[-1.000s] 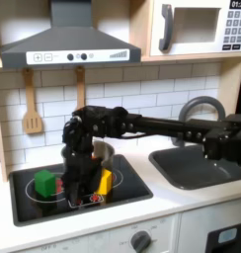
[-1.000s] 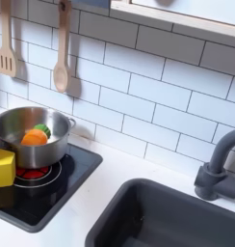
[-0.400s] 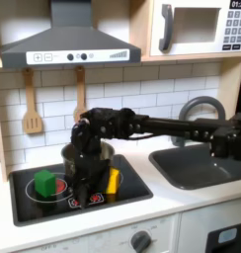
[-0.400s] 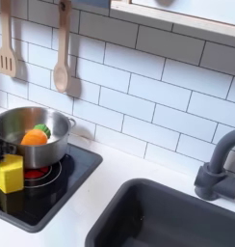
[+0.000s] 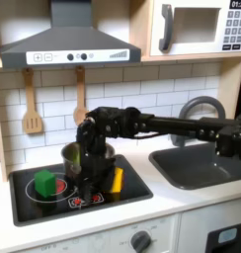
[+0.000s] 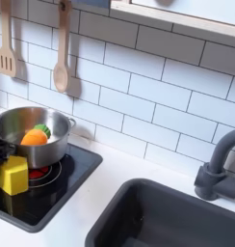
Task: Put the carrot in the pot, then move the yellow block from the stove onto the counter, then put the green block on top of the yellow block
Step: 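Move the yellow block from the stove onto the counter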
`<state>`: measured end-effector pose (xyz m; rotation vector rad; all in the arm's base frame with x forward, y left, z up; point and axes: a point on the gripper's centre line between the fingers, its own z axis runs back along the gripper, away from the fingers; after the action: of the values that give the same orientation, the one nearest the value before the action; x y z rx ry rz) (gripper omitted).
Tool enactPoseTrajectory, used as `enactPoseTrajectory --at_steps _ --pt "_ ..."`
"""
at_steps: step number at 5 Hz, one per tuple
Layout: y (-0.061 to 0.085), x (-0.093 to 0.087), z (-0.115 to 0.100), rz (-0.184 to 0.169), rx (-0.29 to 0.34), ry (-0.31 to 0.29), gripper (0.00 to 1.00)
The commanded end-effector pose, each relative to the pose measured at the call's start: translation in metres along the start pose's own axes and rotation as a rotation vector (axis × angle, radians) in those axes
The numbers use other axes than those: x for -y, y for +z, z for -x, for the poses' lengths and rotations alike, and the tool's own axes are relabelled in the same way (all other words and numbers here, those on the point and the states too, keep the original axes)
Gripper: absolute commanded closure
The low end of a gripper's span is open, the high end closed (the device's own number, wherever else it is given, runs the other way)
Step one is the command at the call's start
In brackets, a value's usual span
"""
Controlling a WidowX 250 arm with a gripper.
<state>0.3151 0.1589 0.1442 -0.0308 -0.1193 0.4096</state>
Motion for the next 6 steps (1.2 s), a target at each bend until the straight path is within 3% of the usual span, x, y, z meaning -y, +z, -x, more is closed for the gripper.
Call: enactPoseTrajectory --at_steps 1,6 --pt "0.001 0.005 0.004 0.004 0.004 -0.005 0.00" --pt "0.006 0.037 0.021 0.039 0.010 -0.053 0.00"
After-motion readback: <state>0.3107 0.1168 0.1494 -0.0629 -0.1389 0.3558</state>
